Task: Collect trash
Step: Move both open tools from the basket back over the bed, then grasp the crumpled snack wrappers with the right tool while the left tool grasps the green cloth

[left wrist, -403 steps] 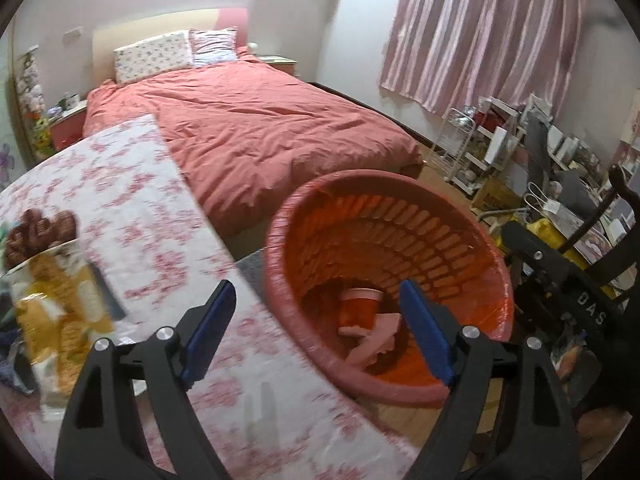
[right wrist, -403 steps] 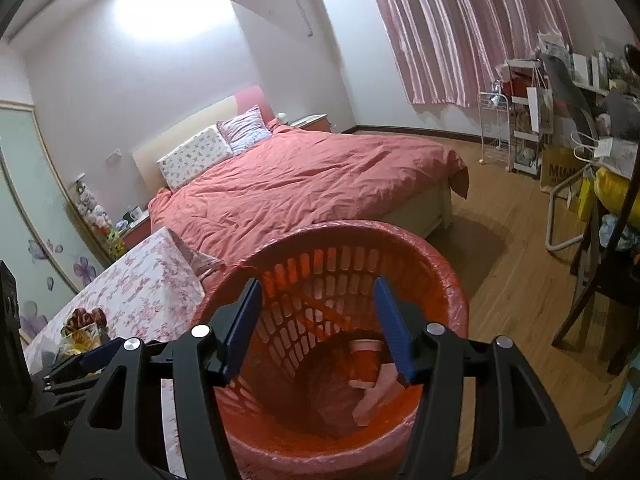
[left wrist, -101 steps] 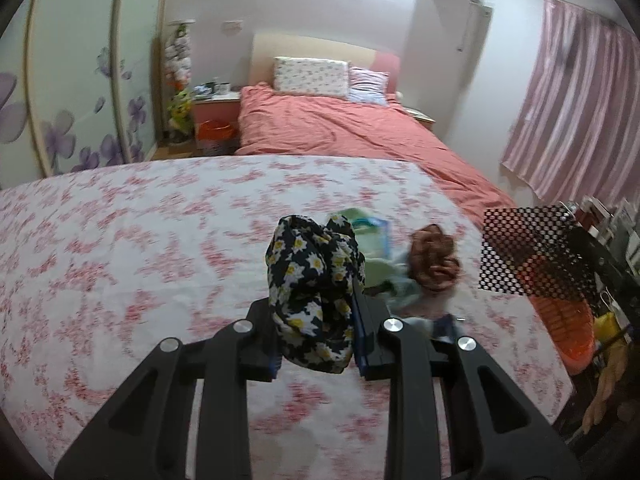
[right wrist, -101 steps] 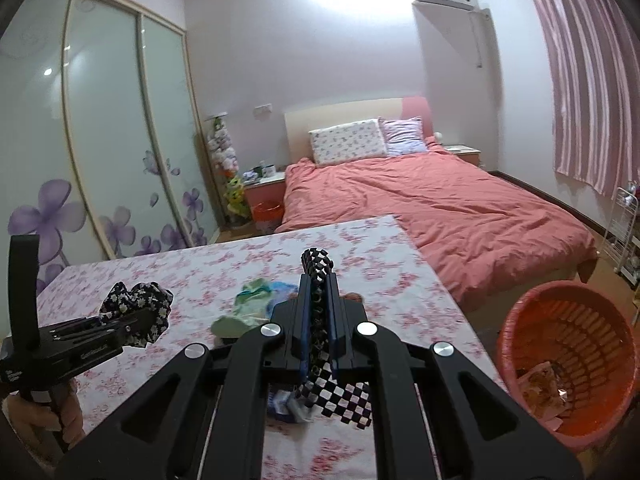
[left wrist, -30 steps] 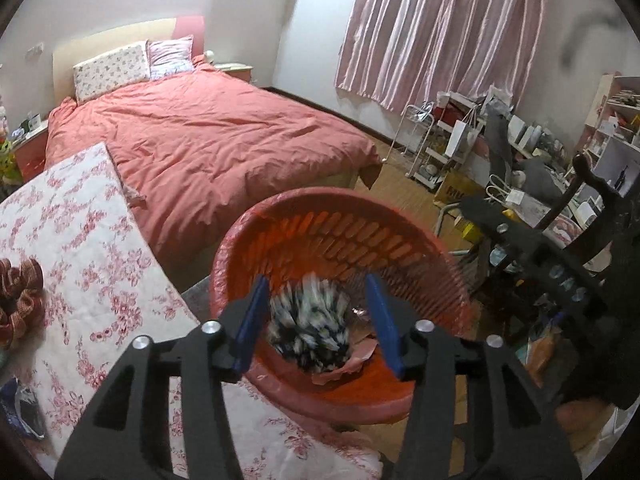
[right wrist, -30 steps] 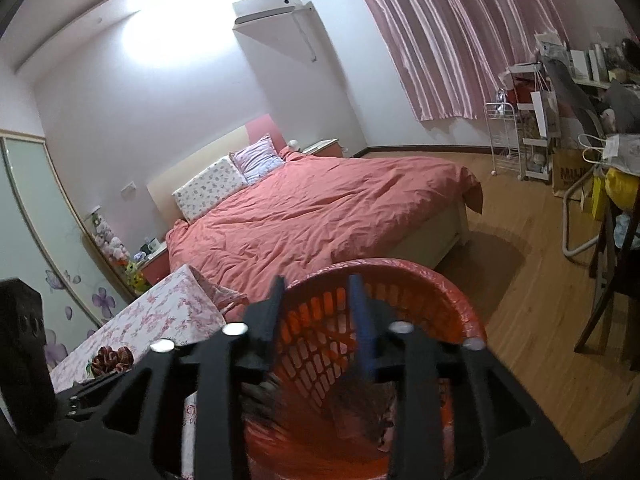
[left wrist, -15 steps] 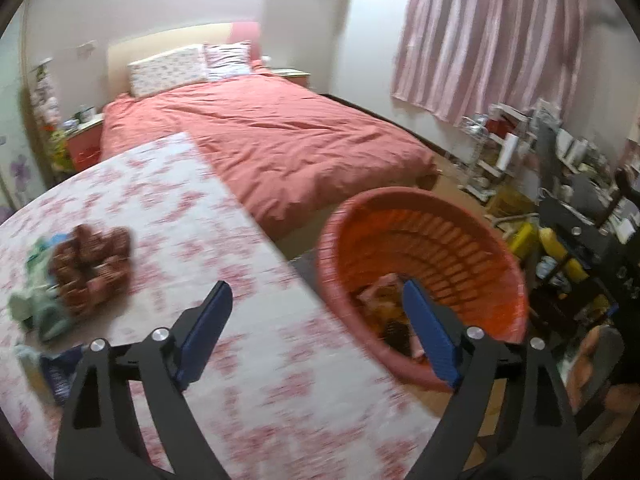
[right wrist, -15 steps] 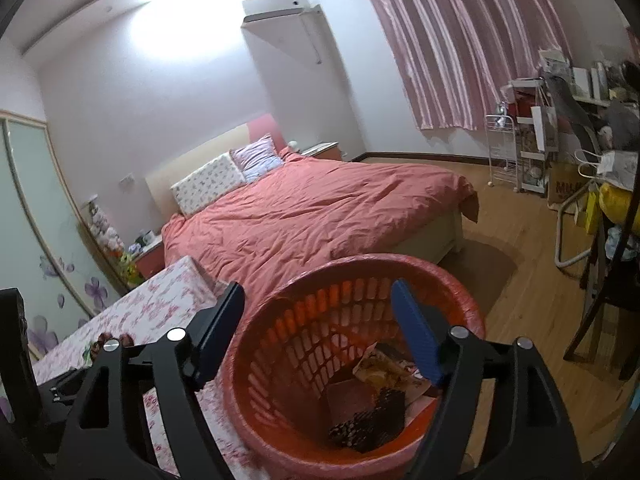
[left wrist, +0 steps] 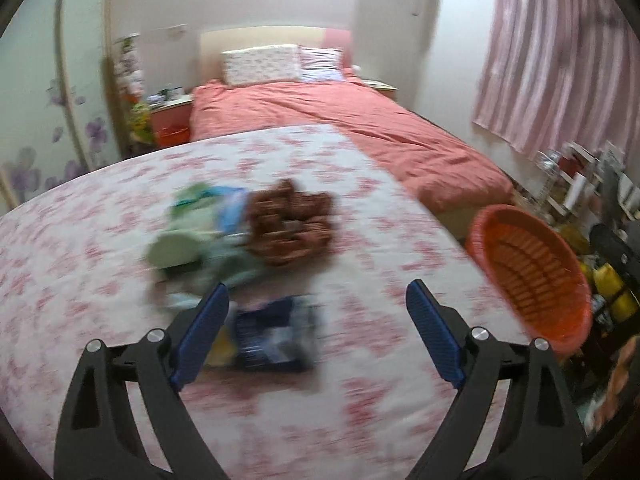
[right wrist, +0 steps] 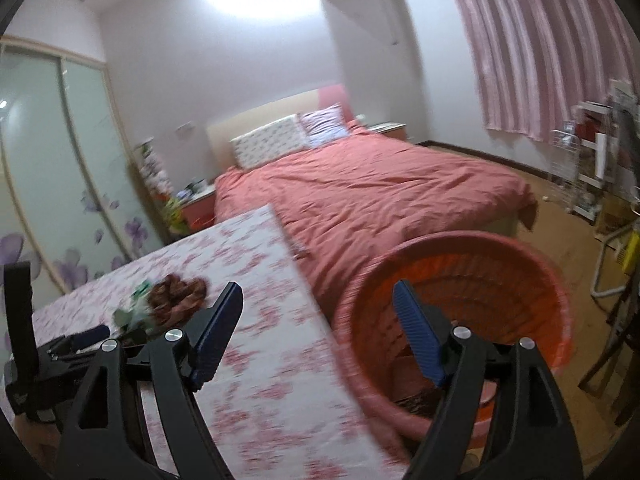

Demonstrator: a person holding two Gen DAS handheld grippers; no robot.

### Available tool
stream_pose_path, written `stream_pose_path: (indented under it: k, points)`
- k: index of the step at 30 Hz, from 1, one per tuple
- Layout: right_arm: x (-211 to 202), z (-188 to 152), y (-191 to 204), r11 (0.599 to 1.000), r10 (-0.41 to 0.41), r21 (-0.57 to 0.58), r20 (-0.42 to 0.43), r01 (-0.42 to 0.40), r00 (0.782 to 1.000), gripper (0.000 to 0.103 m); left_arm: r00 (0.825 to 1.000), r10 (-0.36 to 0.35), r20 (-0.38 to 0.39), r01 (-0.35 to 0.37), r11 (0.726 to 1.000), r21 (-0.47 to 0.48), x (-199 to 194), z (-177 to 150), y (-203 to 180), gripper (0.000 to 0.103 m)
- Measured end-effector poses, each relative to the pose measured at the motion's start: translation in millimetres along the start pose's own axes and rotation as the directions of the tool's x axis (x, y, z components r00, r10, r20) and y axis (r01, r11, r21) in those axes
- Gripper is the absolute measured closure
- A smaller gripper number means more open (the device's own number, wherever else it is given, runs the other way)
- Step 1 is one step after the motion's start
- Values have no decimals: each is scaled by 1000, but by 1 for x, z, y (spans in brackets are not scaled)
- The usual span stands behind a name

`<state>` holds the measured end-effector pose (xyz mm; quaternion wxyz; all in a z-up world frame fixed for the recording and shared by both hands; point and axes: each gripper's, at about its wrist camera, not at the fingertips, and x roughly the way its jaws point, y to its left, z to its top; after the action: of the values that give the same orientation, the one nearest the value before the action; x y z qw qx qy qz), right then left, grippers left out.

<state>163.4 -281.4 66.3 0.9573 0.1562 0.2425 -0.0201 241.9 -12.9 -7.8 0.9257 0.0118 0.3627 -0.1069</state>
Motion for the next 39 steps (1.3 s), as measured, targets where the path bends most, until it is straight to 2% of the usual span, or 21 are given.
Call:
stream_pose_path:
  k: [9, 19, 27, 34, 38, 39]
  points:
    - [14, -20, 78, 984, 130, -113, -92, -140, 987, 26, 990, 144, 9, -142, 983, -115, -24, -18, 91, 13]
    - [35, -48, 160, 945, 212, -202, -217, -257, 953, 26, 980, 199, 26, -191, 963, -188, -49, -30, 144, 10]
    - [58, -66, 204, 919, 209, -267, -290, -289, 934, 26, 978, 210, 17, -199, 949, -246, -54, -38, 176, 10]
    - [76, -80, 220, 907, 170, -309, -353, -285, 920, 27, 979, 206, 5, -197, 941, -277, -53, -43, 192, 10]
    - [94, -84, 221, 919, 121, -295, -421, -262, 899, 33, 980, 197, 0, -189, 940, -284, -51, -44, 195, 10]
    - [94, -83, 220, 920, 120, -293, -419, -259, 900, 34, 981, 196, -1, -189, 940, -283, -50, -44, 195, 10]
